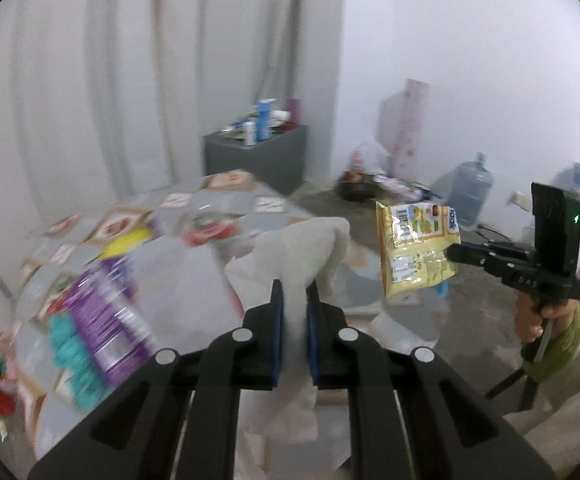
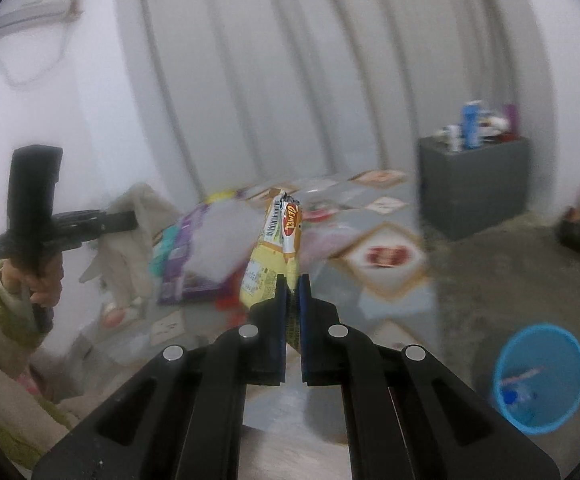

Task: Collect trash
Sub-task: 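Carry the yellow packet and white tissue over the blue wastebasket with both grippers, then open both grippers to drop the packet and tissue into the wastebasket, then move both tools back to the table toward the white tissue and red packet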

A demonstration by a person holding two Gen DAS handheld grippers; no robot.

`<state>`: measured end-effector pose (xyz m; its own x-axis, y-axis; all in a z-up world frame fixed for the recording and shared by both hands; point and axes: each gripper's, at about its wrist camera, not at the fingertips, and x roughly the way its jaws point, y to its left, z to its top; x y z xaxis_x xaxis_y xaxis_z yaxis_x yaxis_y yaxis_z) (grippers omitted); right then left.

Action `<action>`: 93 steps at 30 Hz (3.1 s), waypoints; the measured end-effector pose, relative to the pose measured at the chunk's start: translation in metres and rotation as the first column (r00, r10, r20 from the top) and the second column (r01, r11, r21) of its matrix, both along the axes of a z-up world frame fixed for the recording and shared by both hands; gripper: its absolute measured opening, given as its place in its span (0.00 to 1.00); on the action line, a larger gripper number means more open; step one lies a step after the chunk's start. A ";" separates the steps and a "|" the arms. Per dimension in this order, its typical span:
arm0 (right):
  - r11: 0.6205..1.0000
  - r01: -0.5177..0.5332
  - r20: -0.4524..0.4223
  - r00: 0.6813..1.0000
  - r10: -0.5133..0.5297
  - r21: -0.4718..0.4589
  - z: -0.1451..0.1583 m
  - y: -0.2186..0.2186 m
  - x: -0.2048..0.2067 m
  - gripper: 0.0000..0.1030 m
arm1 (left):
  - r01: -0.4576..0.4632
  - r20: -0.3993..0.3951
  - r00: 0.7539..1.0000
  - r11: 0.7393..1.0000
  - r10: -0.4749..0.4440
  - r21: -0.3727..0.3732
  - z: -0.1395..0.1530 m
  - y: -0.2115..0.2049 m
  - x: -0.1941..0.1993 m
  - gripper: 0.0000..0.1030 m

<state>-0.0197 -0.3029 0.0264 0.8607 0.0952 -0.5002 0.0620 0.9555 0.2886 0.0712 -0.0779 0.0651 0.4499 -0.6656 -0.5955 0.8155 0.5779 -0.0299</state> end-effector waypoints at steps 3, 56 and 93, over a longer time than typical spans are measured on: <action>0.993 0.115 0.003 0.993 -0.115 0.014 -0.004 -0.031 -0.026 0.04 | 0.097 0.003 0.995 0.995 -0.097 0.008 0.006 -0.047 -0.002 0.10; 0.616 0.783 -0.334 0.561 -0.758 -0.083 -0.120 -0.228 -0.090 0.75 | 0.464 -0.350 0.847 0.878 -0.400 0.117 -0.090 -0.433 -0.007 0.74; 0.992 -0.028 -0.170 0.985 0.008 -0.120 -0.022 0.017 0.107 0.79 | -0.171 0.031 0.984 0.976 0.177 -0.138 -0.055 0.077 0.066 0.95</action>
